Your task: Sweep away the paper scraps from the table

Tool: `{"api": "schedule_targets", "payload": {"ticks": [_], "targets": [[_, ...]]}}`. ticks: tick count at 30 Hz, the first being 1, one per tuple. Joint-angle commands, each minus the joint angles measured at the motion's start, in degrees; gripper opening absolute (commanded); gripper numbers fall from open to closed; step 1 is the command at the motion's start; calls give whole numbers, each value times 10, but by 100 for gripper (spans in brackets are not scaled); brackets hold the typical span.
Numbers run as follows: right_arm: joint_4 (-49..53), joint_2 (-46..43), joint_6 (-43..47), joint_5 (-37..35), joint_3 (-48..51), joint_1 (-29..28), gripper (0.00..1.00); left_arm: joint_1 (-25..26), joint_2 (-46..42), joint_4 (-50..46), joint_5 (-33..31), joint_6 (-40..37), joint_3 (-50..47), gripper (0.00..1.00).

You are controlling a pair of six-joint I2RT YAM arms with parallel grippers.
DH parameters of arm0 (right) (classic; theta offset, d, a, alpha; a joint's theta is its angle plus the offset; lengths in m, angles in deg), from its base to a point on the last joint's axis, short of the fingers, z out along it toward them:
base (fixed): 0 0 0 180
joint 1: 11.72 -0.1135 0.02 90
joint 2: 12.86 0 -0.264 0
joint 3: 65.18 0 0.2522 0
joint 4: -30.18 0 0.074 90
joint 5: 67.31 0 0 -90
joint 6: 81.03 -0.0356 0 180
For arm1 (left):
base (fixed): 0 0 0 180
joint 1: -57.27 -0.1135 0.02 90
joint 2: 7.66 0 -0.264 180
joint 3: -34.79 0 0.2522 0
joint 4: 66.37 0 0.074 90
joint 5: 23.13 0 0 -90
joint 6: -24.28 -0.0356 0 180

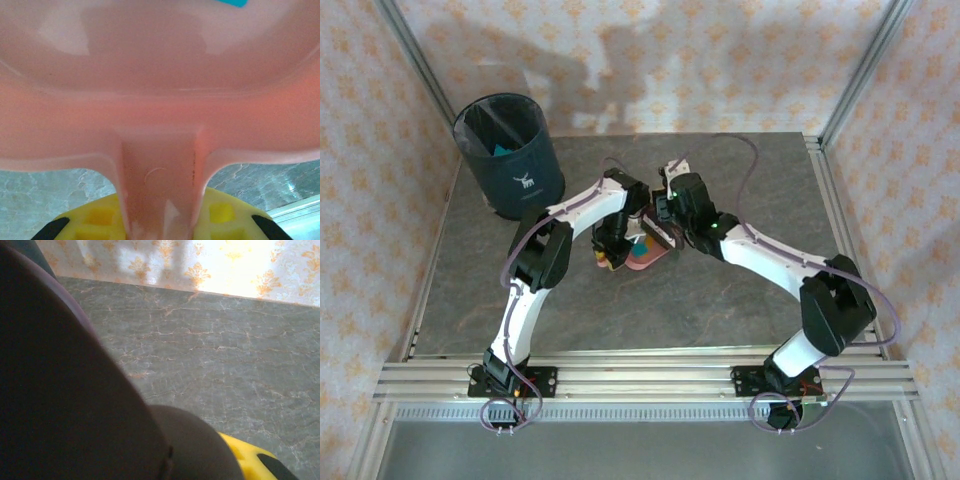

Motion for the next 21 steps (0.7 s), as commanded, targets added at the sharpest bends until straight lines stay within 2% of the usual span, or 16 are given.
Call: {"api": "schedule_targets", "payload": {"ticks": [1,12,17,21], "targets": [[18,-37,-24,-23,19,-4,0,11,-31,-1,7,-4,-21,0],[-41,-70,-59,-180,74,-3,0,29,-52,12,18,-11,-51,0],[-47,-49,-53,-183,66,-3,0,35,-55,15,22,-12,-57,0],[-38,-27,-46,-137,48,-3,0,35,-55,17,20,-9,-63,0]]}}
